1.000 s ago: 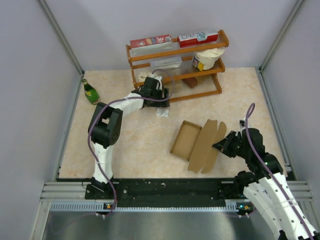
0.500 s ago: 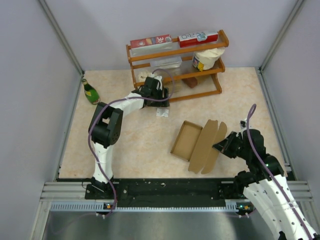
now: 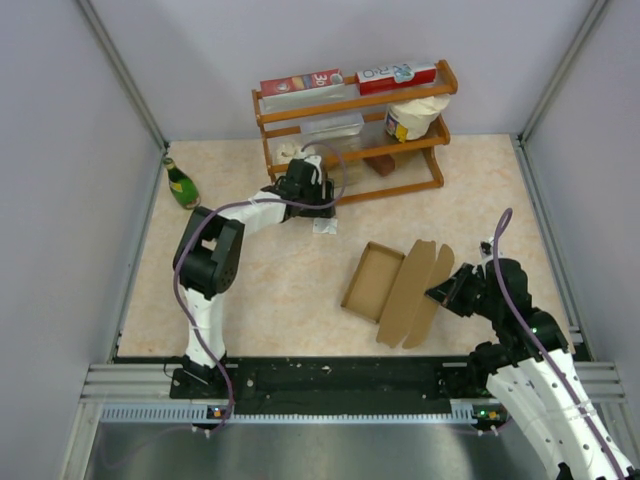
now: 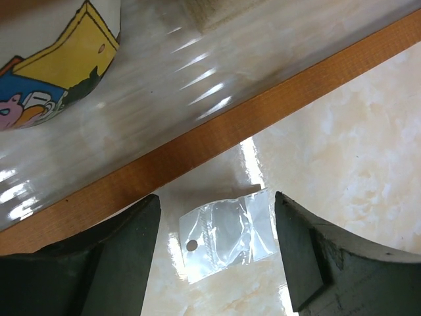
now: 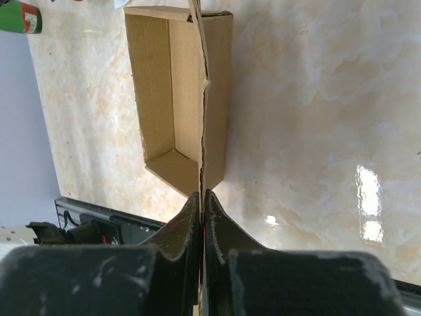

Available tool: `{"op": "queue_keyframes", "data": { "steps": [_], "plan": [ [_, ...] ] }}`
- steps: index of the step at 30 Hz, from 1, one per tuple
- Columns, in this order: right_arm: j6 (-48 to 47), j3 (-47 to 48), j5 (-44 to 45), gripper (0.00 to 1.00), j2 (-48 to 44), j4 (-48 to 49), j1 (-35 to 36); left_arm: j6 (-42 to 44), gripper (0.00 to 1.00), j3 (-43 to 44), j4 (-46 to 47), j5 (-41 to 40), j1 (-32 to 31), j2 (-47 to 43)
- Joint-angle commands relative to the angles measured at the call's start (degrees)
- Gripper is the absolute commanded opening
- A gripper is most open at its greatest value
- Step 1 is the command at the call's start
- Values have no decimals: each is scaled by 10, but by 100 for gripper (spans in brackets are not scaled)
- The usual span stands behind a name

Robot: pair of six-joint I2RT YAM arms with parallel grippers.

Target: Fold the paper box

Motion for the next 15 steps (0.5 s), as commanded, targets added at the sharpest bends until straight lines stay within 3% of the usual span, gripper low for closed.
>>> {"op": "queue_keyframes", "data": {
  "steps": [1, 15],
  "plan": [
    [1, 2, -4, 0, -6, 13, -5, -11, 74, -42, -66, -3, 5, -1],
    [8, -3, -9, 0, -16, 14, -5, -11, 68, -93, -45, 30, 4, -23]
  ]
}}
